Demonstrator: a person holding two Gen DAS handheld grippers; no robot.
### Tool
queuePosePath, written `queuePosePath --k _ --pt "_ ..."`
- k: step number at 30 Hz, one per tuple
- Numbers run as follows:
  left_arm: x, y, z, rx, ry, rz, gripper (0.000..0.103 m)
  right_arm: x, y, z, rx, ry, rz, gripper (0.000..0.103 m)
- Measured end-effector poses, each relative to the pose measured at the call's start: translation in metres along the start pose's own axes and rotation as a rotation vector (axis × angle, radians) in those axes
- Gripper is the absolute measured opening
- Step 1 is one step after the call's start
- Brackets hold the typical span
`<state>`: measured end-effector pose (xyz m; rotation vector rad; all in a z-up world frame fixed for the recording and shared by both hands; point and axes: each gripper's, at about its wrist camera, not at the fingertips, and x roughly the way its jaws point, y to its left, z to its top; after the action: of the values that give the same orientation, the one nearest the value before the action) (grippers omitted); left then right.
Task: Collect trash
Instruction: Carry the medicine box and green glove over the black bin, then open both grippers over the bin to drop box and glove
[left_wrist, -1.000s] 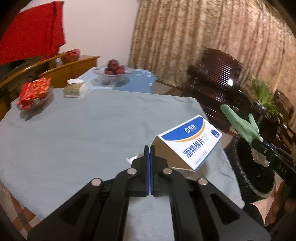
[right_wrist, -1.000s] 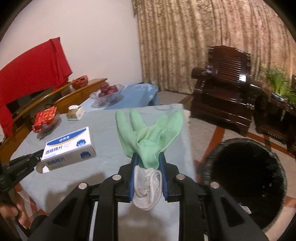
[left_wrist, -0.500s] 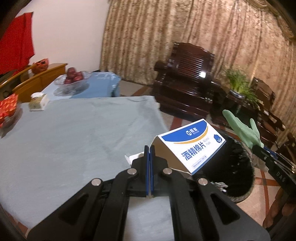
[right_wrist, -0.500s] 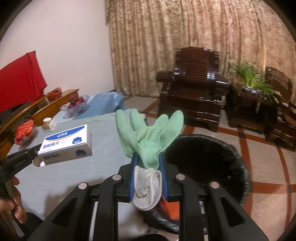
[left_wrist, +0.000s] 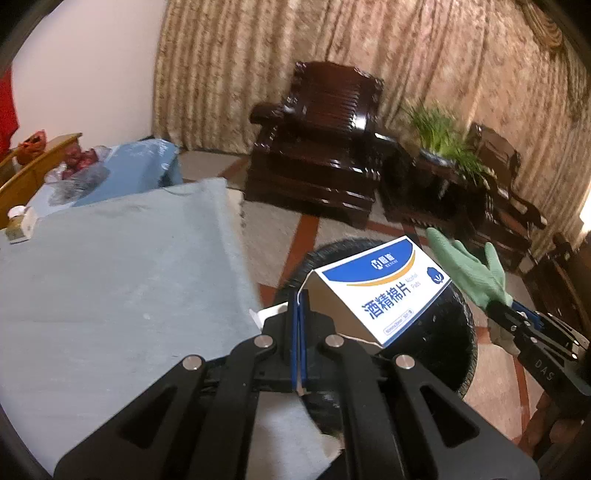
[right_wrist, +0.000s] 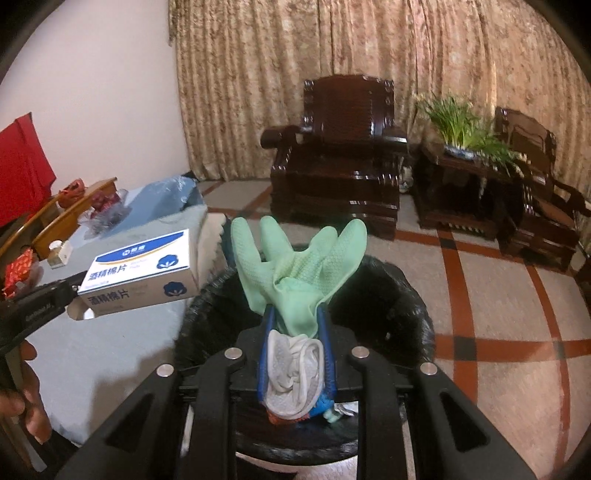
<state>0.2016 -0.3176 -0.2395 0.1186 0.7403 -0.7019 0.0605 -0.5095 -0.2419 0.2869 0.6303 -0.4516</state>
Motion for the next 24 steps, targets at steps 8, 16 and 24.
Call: queuePosePath --k 8,16,24 --pt "0.057 -0.03 -0.008 0.047 0.121 0.002 0.0 0.041 -0.037 -0.012 0.039 0.142 0.003 0.023" --pt "0.102 -0.036 -0.014 0.077 0.221 0.01 0.002 0.076 -0.051 -0.023 0.054 0.241 -0.014 0.026" --pt "0.111 -0.036 -0.022 0.075 0.25 0.014 0.015 0.084 -0.055 -0.025 0.048 0.248 -0.033 0.033"
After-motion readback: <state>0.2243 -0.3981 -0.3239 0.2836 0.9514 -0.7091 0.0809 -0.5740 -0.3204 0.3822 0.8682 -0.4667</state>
